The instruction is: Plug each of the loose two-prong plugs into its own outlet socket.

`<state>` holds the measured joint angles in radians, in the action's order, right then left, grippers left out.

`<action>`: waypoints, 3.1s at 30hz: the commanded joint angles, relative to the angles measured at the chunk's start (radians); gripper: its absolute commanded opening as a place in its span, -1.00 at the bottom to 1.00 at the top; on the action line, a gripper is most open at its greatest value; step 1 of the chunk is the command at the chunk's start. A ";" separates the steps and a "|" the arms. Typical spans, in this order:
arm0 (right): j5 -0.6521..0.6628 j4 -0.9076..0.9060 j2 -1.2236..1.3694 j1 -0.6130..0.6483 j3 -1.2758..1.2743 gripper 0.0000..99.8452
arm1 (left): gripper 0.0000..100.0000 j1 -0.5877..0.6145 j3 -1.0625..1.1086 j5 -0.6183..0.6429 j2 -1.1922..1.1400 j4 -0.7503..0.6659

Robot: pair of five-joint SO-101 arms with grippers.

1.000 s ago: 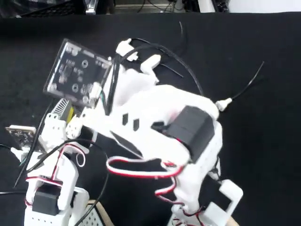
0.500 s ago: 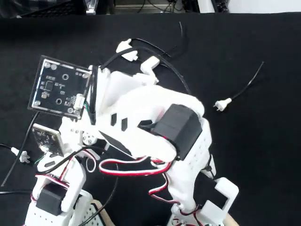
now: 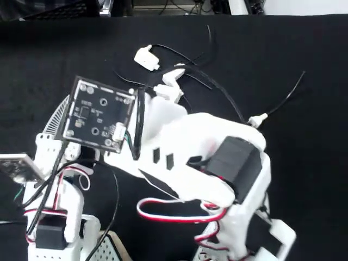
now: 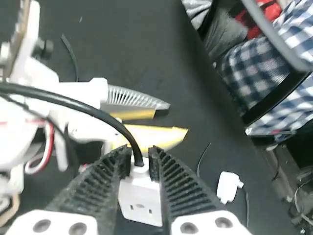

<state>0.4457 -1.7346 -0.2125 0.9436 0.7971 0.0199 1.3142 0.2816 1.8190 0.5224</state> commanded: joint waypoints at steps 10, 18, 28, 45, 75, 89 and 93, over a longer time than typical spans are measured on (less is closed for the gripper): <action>0.103 0.359 -0.203 -0.028 -0.335 -0.98 | -0.64 -0.145 0.008 -0.129 0.002 0.127; 0.092 0.373 -0.120 -0.026 -0.343 -0.98 | -0.65 -0.236 -0.099 -0.155 0.005 0.203; -0.021 0.442 -0.278 -0.029 -0.573 -0.98 | -0.94 -0.093 -0.223 -0.153 0.005 0.178; 0.041 0.443 -0.704 -0.032 -0.992 -0.97 | -0.90 0.056 -0.159 -0.153 0.002 0.072; 0.135 0.110 -1.003 -0.525 -0.851 -0.70 | -0.89 -0.335 0.380 -1.019 0.000 0.503; 0.137 0.109 -1.004 -0.525 -0.874 -0.70 | -0.56 -0.331 0.375 -1.059 0.000 0.592; 0.137 0.109 -1.004 -0.525 -0.874 -0.70 | -0.56 -0.331 0.375 -1.059 0.000 0.591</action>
<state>0.5746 -1.6210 -1.2160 0.4342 -0.0760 -0.3191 1.6794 -0.7894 1.8144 1.1101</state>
